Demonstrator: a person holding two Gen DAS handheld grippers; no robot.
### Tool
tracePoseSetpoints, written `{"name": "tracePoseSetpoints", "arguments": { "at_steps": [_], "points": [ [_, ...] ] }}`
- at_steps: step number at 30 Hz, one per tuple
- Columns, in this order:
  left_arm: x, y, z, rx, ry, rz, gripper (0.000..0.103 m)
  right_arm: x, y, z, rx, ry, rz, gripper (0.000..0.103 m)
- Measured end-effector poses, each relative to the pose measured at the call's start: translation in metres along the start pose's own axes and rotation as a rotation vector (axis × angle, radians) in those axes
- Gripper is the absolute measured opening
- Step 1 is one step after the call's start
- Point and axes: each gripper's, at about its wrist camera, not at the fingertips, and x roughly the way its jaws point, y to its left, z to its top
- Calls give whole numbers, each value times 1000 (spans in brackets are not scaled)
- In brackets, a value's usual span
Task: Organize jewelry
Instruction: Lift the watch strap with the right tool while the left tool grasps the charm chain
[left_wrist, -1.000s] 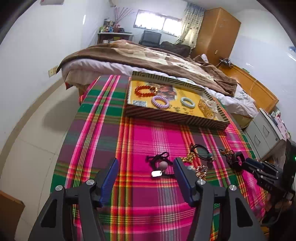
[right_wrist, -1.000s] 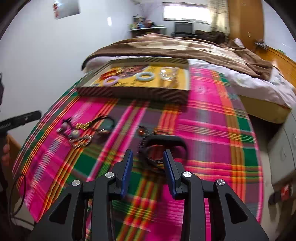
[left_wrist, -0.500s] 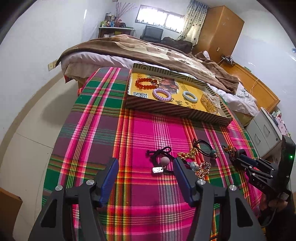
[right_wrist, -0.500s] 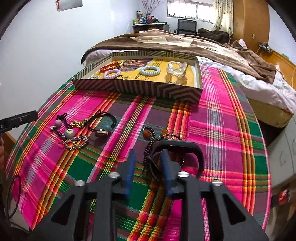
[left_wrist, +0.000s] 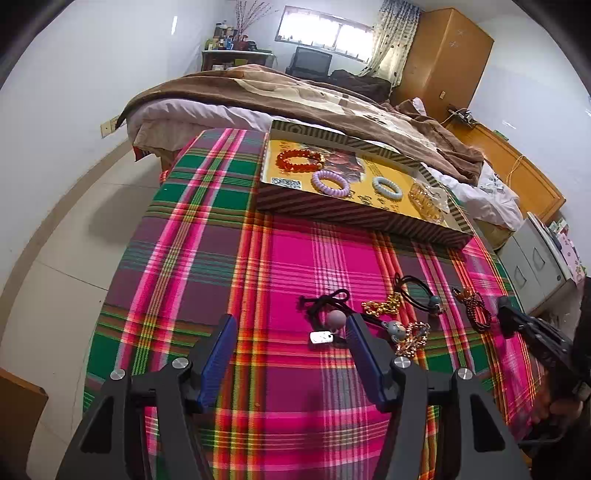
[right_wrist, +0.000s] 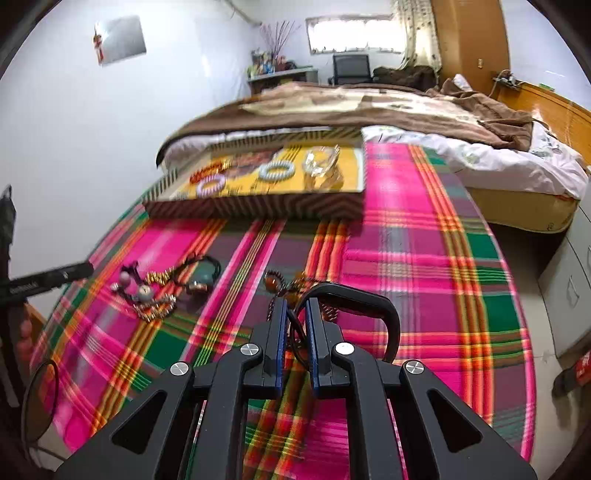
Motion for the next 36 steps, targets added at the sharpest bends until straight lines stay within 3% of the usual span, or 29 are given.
{"name": "tracePoseSetpoints", "arguments": {
  "at_steps": [9,17,21,23,36],
  "points": [
    [22,3,0,11,67,14,61,-32,-13,1,39,-111,-13,10],
    [28,-9,5,38,71,2,61,-52,-12,3,22,-173,-14,10],
    [36,-16,9,76,96,38,61,-57,-10,6,17,-195,-1,10],
    [42,-17,12,83,102,47,66,-59,-9,7,16,-203,5,10],
    [56,-30,12,163,111,103,63,-57,-10,8,15,-206,16,10]
  ]
}}
